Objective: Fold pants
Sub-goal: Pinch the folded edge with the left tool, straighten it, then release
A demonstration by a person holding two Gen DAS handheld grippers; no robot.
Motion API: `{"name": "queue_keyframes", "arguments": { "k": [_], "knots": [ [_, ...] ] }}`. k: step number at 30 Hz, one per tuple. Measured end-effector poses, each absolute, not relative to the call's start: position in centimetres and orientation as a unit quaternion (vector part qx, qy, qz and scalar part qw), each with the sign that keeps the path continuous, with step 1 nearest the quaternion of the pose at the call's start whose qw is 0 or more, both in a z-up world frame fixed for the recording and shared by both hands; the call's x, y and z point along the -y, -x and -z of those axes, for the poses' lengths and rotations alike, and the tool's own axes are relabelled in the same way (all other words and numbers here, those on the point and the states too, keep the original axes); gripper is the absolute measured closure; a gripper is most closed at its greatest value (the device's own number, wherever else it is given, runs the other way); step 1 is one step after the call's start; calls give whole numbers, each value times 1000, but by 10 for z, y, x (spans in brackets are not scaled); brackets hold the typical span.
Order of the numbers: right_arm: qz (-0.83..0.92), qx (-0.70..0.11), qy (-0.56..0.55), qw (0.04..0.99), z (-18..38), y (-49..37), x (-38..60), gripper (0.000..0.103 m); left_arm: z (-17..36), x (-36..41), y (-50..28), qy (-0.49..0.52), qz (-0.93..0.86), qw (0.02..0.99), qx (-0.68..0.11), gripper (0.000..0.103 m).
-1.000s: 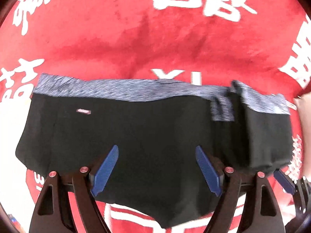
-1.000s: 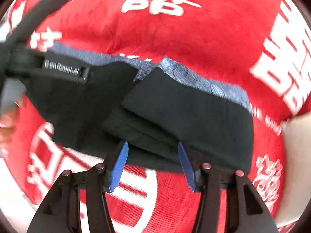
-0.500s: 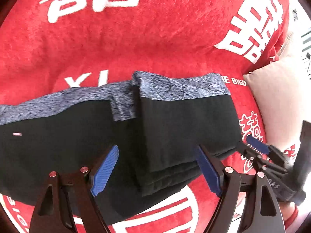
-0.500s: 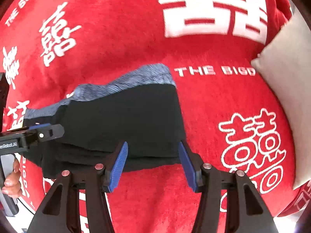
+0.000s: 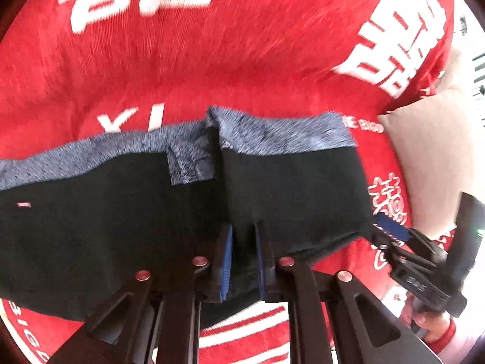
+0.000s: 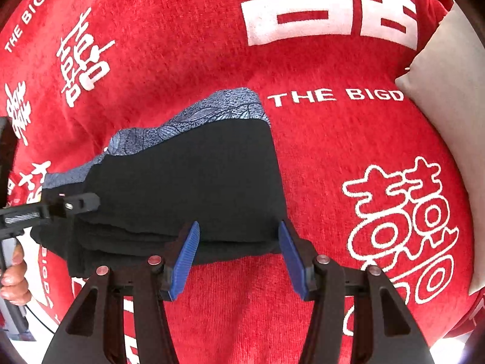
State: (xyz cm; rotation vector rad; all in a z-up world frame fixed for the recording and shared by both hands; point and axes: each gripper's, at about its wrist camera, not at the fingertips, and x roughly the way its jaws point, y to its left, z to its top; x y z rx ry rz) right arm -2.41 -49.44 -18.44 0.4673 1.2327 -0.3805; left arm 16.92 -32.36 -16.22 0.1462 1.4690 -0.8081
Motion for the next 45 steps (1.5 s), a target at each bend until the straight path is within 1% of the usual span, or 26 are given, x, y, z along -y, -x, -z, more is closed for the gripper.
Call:
{"name": "queue_keyframes", "arguments": {
  "k": [5,9,11,13,17,21,23,26,30,34,37,41,44,45],
  "knots": [
    [168,-575,-213,772,183,25,494,44,150,320,-157,-71,367,662,-650,88],
    [162,-581,-212,769,184,27,491,44,176,308,-141,-93,346,649,-671,88],
    [154,-588,-206,767,188,28,488,44,196,299,-134,-98,329,640,-688,97],
    [149,-591,-201,767,189,29,486,44,199,294,-133,-86,328,645,-685,97],
    [137,-581,-216,772,182,30,493,44,193,292,-134,-83,319,648,-686,97],
    [137,-555,-240,785,166,26,513,44,169,287,-137,-96,304,672,-668,97],
    [146,-546,-254,785,163,20,530,44,157,285,-144,-87,297,684,-660,97],
    [167,-538,-288,775,170,9,560,44,145,294,-157,-87,298,699,-644,97],
    [185,-544,-305,759,189,-17,587,44,143,334,-170,-96,315,710,-622,97],
    [182,-559,-279,759,205,-51,591,44,160,376,-175,-108,325,711,-614,97],
    [172,-581,-254,754,217,-69,581,45,181,387,-173,-133,308,706,-624,97],
    [141,-607,-204,755,225,-82,549,45,202,368,-164,-141,293,692,-644,97],
    [134,-617,-136,763,228,-86,519,43,201,356,-151,-143,300,697,-636,97],
    [136,-616,-130,765,227,-83,515,43,201,355,-148,-147,300,697,-634,97]
  ]
}}
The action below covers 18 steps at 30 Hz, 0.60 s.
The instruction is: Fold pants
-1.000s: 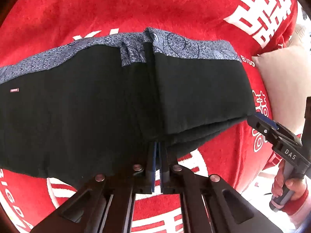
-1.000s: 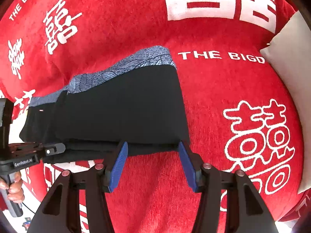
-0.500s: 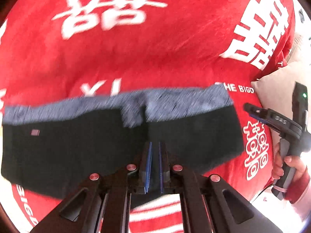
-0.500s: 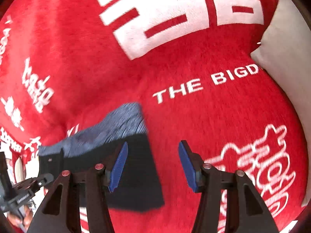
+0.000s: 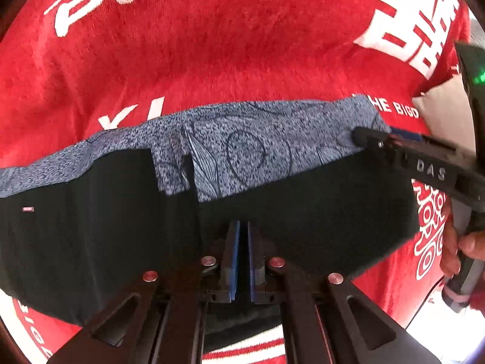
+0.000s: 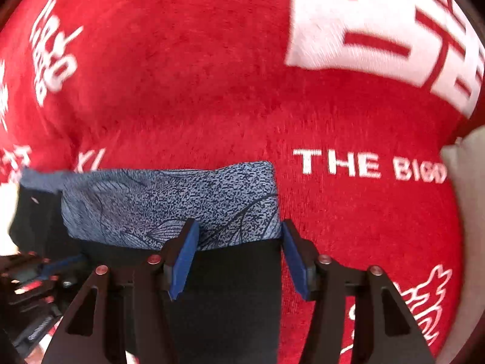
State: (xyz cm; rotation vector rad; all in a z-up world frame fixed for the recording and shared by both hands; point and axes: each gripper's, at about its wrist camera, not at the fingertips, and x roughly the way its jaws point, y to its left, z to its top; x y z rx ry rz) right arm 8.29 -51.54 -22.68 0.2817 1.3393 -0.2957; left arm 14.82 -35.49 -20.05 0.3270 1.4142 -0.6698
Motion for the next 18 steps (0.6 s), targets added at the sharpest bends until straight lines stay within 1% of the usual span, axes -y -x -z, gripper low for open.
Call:
{"name": "queue_keyframes", "arguments": {
  "k": [4,8,11,12,13,14,15,17,18],
  "knots": [
    [140,-611,-169,760,217,-75,521,43,197,352,-149,-129,294,699,-639,97],
    [133,-603,-174,767,201,-60,517,43,195,351,-150,-130,285,703,-638,97],
    [123,-591,-201,771,200,-51,530,38,189,344,-150,-128,283,708,-634,96],
    [124,-585,-218,771,202,-50,540,38,187,343,-150,-128,283,709,-633,96],
    [124,-576,-245,770,205,-50,550,38,186,341,-151,-127,283,709,-633,78],
    [121,-561,-290,766,211,-49,566,38,185,340,-150,-126,281,712,-631,42],
    [119,-556,-315,760,216,-49,573,38,184,338,-150,-126,272,721,-625,31],
    [103,-549,-393,730,238,-47,593,38,181,334,-150,-127,269,730,-615,29],
    [87,-547,-430,713,249,-46,599,42,182,333,-150,-126,269,726,-620,29]
  ]
}}
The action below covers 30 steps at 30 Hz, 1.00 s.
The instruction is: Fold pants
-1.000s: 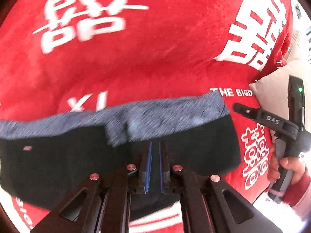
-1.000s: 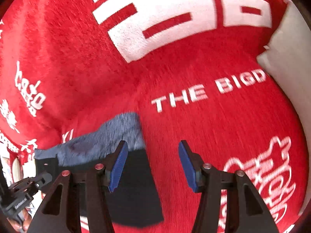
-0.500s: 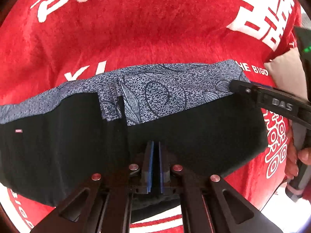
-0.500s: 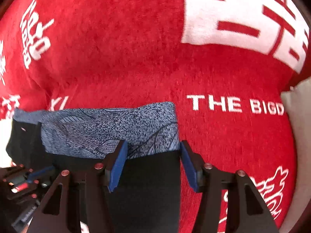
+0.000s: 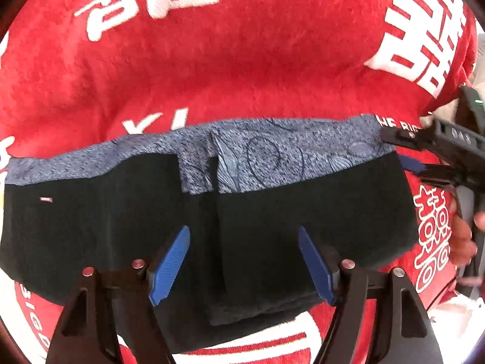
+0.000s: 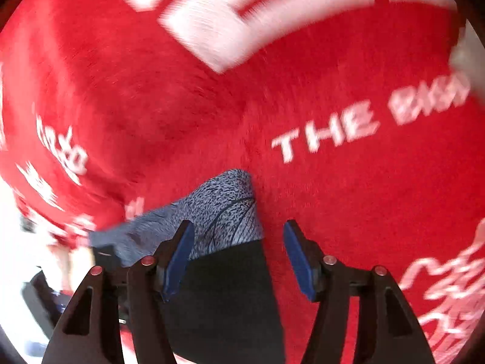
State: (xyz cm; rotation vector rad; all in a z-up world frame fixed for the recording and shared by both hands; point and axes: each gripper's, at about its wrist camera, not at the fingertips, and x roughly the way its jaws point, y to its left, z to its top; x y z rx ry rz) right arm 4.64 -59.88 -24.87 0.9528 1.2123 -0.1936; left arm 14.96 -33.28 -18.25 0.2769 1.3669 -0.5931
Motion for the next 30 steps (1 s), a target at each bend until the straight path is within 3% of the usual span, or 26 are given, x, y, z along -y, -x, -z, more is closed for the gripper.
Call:
{"name": "queue_keyframes", "arguments": {
  "k": [1,5,10,13,18,21,23,30],
  "knots": [
    [68,-545,-467,693,259,-46,602,60,184,331,-149,-123,266,725,-624,29],
    [65,-535,-483,690,262,-37,602,70,191,328,-147,-128,259,721,-630,29],
    [93,-520,-512,677,271,-20,605,69,191,324,-146,-132,251,722,-631,27],
    [109,-549,-452,695,253,-28,594,49,186,326,-145,-140,247,727,-626,27],
    [143,-569,-338,736,209,-30,565,49,180,316,-146,-133,230,729,-631,27],
    [142,-563,-291,760,188,-29,542,55,181,310,-148,-129,219,727,-638,27],
    [128,-570,-258,769,183,-30,522,68,182,306,-148,-127,216,726,-640,27],
    [10,-583,-265,768,200,-65,460,71,168,284,-147,-121,175,753,-623,27]
  ]
}}
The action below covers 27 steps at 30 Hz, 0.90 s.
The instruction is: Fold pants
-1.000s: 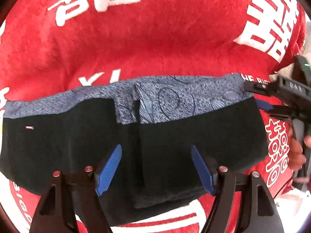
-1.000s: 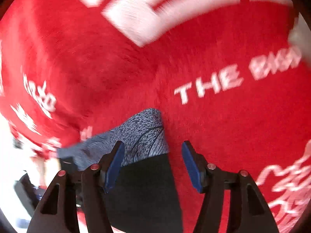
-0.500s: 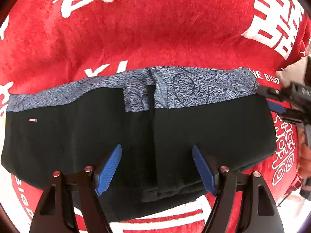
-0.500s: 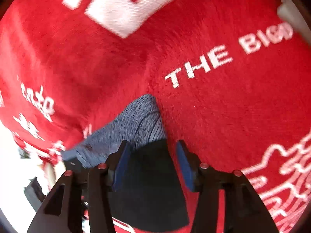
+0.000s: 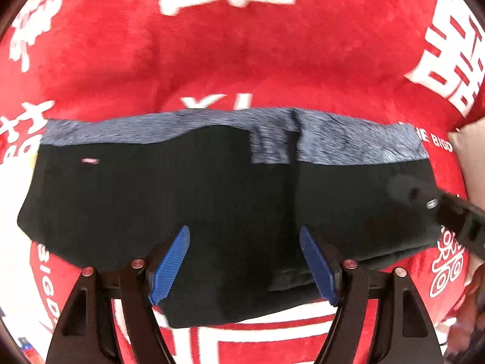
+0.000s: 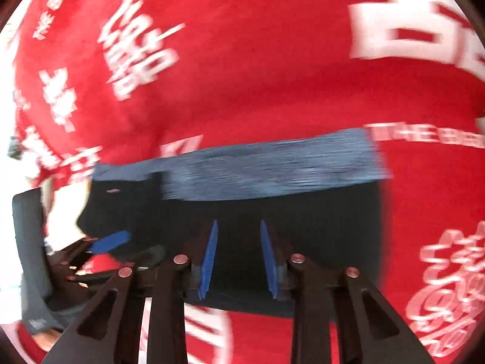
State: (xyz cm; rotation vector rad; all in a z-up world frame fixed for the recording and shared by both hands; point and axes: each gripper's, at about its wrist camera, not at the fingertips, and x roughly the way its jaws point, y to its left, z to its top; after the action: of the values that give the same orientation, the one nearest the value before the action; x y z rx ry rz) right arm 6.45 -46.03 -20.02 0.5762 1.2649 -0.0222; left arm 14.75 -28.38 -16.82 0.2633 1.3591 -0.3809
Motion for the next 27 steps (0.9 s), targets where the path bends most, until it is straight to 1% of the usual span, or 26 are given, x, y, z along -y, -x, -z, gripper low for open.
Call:
{"name": "queue_keyframes", "arguments": {
  "k": [3,5,7,10,27],
  "knots": [
    [-7,-597,-273,755,219,-78,440,71,167,266,-150,-117,156,757,-624,27],
    [-15,-624,-285,727,241,-82,430,71,169,256,-152,-117,148,758,-625,27],
    [-14,-632,-269,726,247,-77,420,71,171,247,-154,-117,142,757,-627,27],
    [-22,-634,-225,739,239,-67,410,71,178,241,-157,-111,137,753,-634,27],
    [2,-655,-174,735,223,-63,391,71,181,218,-159,-96,131,746,-646,27]
  ]
}}
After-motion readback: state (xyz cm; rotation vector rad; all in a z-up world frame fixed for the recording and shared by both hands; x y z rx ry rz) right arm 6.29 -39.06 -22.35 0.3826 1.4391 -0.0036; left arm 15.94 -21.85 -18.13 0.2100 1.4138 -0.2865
